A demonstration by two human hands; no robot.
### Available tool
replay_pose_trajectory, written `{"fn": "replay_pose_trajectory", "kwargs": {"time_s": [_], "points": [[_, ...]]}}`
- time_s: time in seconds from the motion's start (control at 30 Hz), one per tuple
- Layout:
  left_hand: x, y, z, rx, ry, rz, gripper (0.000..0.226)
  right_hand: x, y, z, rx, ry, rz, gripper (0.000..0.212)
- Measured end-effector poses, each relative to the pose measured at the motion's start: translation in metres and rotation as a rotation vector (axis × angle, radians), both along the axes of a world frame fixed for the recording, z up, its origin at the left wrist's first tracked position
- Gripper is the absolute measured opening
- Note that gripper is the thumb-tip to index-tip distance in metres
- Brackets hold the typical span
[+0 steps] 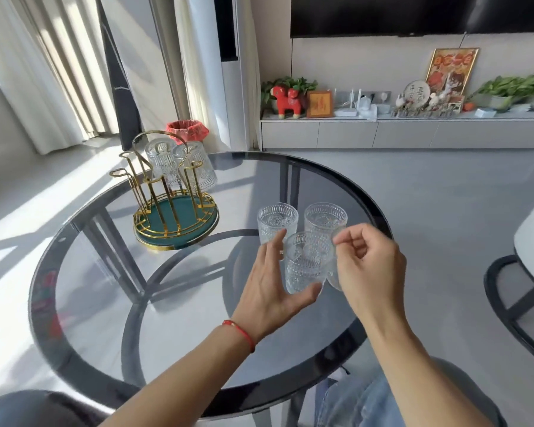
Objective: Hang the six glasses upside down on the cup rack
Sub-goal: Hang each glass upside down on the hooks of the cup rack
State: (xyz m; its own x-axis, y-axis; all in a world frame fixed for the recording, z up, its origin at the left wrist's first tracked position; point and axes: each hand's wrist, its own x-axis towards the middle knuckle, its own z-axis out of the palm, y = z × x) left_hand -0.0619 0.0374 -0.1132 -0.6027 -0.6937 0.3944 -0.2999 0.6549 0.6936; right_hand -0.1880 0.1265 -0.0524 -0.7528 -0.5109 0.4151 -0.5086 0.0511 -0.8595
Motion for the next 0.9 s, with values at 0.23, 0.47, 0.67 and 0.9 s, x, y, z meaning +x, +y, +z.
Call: {"fn": "replay_pose_trajectory", "kwargs": {"time_s": [0.23,0.47,0.67,0.9], "points": [[-0.022,0.002,0.013,-0.028,-0.022,0.155,0.09,-0.005,0.002,-0.003,0.02,-0.155,0.053,0.025],[0.027,-0.019,0.044,0.14,0.11,0.133,0.079,0.005,0.003,0.0,-0.006,-0.123,0.346,0.016],[0.068,-0.061,0.057,0.765,0.491,-0.024,0.071,0.037,-0.024,-0.009,0.229,-0.188,0.634,0.049],[0.09,-0.092,0.047,0.832,0.534,-0.073,0.05,0.072,-0.068,-0.011,0.054,-0.478,0.659,0.043]]}}
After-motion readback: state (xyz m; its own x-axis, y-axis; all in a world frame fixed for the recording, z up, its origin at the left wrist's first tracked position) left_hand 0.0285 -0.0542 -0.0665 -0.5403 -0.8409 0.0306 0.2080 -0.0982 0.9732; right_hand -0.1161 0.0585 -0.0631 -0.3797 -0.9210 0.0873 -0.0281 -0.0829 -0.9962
